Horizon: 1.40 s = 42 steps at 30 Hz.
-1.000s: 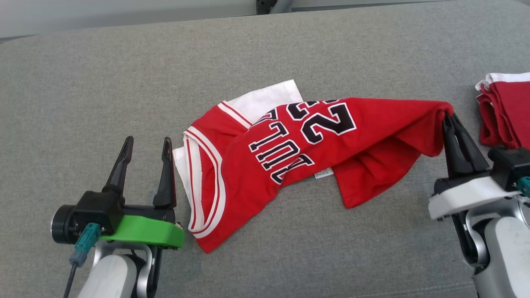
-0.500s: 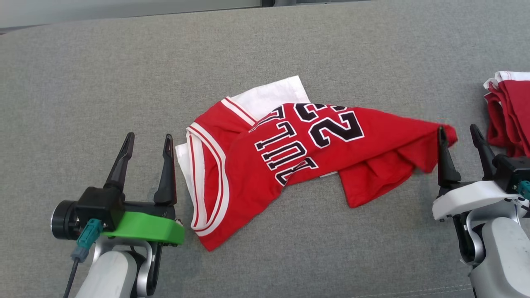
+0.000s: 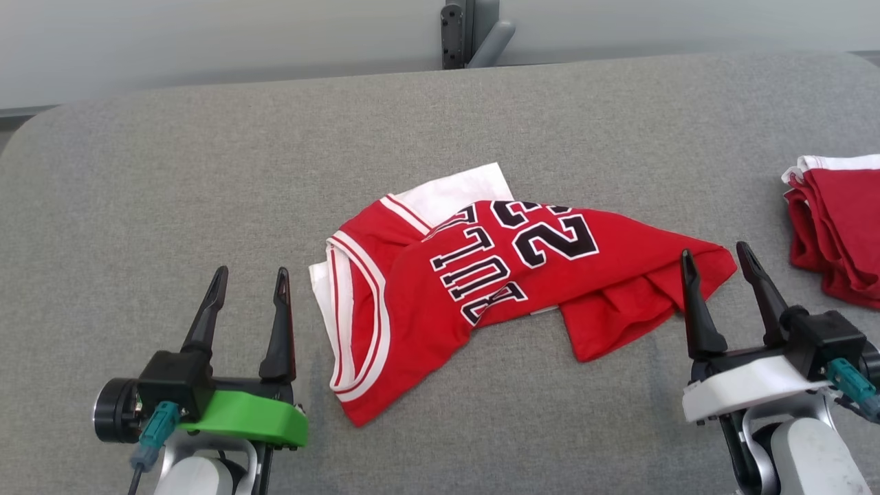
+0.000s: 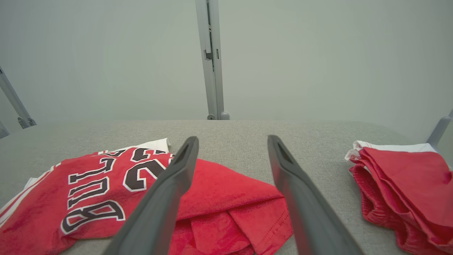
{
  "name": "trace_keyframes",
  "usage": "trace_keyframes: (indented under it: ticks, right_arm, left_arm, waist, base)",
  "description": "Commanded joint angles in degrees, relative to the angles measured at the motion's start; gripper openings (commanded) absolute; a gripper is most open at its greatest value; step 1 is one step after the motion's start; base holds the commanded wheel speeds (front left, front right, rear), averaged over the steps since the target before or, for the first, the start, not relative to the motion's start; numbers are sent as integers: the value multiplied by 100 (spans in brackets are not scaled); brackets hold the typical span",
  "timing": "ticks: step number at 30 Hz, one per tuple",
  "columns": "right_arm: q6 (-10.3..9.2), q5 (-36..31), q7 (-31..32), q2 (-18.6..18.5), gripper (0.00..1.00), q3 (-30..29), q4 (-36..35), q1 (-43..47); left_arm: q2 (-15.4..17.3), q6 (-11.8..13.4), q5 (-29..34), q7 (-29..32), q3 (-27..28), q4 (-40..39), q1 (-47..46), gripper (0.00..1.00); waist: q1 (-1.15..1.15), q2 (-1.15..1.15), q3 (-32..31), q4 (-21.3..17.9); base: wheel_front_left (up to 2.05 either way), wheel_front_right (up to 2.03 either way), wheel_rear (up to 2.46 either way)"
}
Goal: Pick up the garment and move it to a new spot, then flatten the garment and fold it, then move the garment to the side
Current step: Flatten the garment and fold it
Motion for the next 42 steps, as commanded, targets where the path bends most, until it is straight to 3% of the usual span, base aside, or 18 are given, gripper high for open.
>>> trace_keyframes:
  ticks: [1,8,22,33,42]
  right_arm:
    - [-7,-46,64,34,100,23,-140,177]
    - [-7,-40,302,144,100,64,-597,598]
    - [-7,16,431,191,100,52,-745,685]
    - [-7,38,428,193,100,111,-758,545]
    - [-7,73,405,136,100,217,-734,373]
  left_arm:
    - [55,48,-27,-5,-1,-19,106,100]
    - [88,138,-45,53,-13,-135,306,100]
    - [116,181,-62,110,-89,-204,345,100]
    - [14,-542,-592,1397,-876,95,365,100]
    - [21,-824,-488,1709,-1224,862,2,100]
  waist:
    - [0,0,-181,44]
    - [0,0,-309,69]
    - [0,0,-321,107]
    - [0,0,-93,128]
    - [0,0,188,12]
  base:
    - [0,0,0]
    - [0,0,0]
    - [0,0,0]
    - [0,0,0]
    - [0,0,0]
